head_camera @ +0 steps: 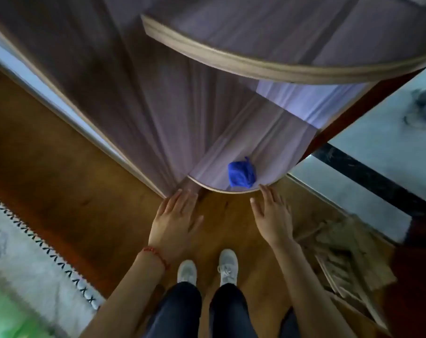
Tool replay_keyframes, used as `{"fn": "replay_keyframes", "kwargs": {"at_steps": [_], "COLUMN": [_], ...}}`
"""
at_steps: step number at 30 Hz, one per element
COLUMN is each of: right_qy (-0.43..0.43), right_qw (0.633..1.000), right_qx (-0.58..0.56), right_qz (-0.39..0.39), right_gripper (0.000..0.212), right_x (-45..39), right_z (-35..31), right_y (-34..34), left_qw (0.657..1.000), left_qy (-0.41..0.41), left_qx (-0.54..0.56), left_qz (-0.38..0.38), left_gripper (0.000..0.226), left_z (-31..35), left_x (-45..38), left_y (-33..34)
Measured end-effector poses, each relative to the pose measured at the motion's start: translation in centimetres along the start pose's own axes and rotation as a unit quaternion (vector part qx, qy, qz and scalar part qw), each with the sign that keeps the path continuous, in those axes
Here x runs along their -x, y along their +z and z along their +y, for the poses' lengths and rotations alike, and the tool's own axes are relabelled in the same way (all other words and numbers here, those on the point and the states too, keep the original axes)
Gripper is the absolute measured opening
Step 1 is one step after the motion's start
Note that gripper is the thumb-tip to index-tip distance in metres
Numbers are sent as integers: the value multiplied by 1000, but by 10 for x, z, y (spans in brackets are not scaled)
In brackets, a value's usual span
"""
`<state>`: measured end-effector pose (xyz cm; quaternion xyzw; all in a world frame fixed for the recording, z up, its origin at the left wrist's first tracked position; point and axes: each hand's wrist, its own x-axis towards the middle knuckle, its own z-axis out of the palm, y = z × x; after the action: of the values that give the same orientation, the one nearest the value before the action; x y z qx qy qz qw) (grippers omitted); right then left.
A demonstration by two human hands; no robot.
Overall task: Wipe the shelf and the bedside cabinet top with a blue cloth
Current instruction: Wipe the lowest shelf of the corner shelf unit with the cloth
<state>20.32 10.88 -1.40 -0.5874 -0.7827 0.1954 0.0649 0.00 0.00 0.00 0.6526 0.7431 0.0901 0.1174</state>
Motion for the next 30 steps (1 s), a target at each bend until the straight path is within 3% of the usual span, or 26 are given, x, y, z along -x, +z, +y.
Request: {"fn": "replay_keyframes", "kwargs": {"at_steps": [12, 15, 19, 30], "right_qy": [10, 14, -5, 20], "right_qw": [995, 994, 995, 989], "right_qx": [-59, -47, -22, -115], "right_qz": [-78, -100, -92, -92], "right_gripper": [48, 53, 58, 48], "right_x": [-126, -133, -143, -131], "right_z": [50, 54, 55, 39], "right_y": [109, 123, 131, 116], "left_qw": [998, 998, 998, 996], "left_qy": [-41, -53, -64, -72], "left_qx": [11, 19, 26, 36], "left_qz": [40, 20, 7, -29], "left_gripper": [53, 64, 68, 69], "left_z": [-16, -17, -18, -18], "left_x": [-57, -61, -65, -48], "left_y": [92, 103, 112, 95]}}
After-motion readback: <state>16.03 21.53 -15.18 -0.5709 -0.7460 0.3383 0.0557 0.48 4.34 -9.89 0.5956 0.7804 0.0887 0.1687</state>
